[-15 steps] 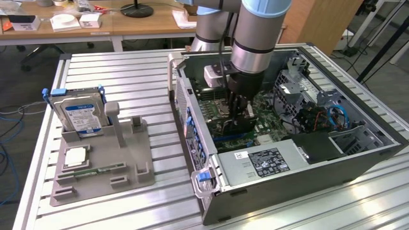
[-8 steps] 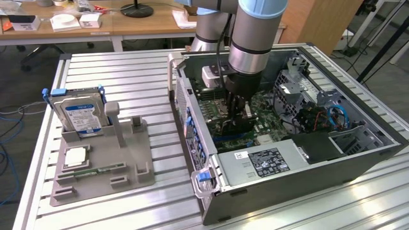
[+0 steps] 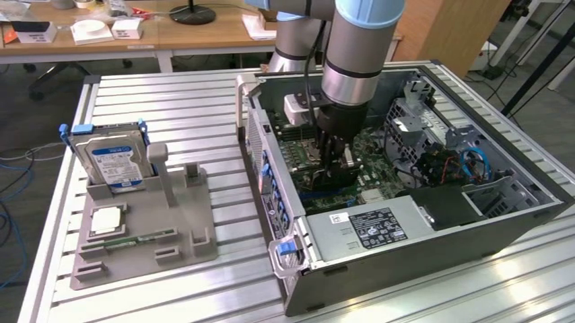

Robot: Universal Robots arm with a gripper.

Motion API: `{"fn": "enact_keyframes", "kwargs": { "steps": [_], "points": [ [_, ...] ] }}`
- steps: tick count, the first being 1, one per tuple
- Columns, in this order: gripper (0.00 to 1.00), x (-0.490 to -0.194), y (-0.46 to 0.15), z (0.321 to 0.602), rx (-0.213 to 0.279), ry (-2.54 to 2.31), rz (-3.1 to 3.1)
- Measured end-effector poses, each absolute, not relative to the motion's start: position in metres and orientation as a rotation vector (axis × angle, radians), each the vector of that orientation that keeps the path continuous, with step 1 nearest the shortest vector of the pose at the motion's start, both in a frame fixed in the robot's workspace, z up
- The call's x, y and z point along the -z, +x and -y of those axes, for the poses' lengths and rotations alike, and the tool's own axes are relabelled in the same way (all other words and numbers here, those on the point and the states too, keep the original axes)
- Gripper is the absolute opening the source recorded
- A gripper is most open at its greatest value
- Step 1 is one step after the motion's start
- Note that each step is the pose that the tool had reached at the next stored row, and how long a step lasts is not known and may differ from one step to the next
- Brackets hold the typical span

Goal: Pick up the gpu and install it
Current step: 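Insert the gpu into the slot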

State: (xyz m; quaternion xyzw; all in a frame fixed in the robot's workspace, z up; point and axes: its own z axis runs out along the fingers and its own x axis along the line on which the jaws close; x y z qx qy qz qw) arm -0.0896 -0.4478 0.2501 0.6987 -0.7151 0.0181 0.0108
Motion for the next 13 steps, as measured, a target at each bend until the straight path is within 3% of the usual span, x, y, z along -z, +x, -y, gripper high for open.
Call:
{"fn": "enact_keyframes", "kwargs": {
  "steps": [13],
  "points": [
    [0.26,-0.2474,-0.0896,0.4478,-0.057,2.180,2.232]
  ]
}}
